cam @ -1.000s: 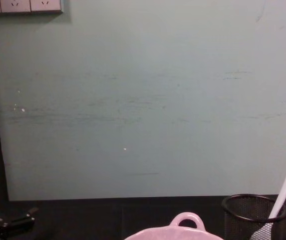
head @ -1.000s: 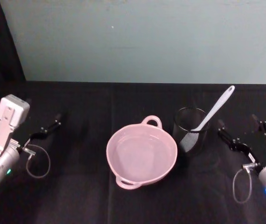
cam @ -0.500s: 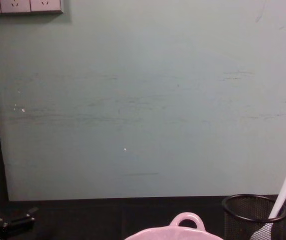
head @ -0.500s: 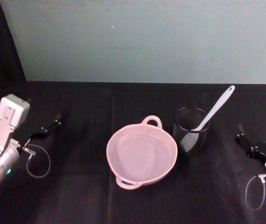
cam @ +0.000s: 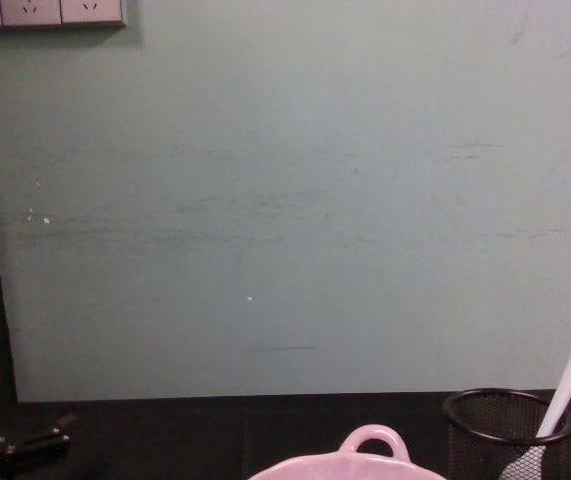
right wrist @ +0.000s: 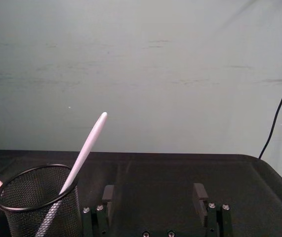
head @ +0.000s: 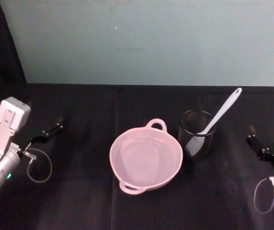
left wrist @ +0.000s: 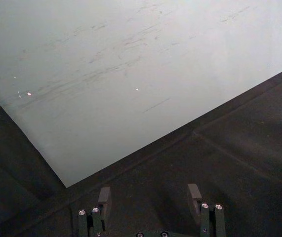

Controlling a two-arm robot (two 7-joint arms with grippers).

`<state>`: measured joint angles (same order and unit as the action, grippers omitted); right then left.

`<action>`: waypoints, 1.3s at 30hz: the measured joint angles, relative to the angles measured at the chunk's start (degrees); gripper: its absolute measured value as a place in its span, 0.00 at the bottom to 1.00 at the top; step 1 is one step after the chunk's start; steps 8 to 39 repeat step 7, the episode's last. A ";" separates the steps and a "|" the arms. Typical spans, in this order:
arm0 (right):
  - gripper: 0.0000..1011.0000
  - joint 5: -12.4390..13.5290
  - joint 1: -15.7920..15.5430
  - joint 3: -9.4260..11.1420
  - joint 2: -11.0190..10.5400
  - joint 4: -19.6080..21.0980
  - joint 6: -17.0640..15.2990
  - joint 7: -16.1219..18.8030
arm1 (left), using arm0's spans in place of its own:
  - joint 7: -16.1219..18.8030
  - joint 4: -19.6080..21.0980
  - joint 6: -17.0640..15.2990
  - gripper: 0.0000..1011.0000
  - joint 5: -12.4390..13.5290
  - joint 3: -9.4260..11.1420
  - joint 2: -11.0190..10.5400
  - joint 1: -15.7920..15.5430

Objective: Use the one hand to pick up the spoon and stir the clear water in the bowl.

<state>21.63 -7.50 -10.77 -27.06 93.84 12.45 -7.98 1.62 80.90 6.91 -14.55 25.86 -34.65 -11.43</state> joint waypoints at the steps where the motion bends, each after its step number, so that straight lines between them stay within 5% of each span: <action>1: 0.99 -0.02 0.00 -0.01 -0.01 0.01 -0.01 0.00 | 0.00 0.00 0.00 0.99 0.00 0.00 0.00 0.00; 39: 0.99 -0.14 0.00 -0.09 -0.09 0.08 -0.09 -0.05 | 0.00 0.00 0.00 0.99 0.00 0.00 0.00 0.00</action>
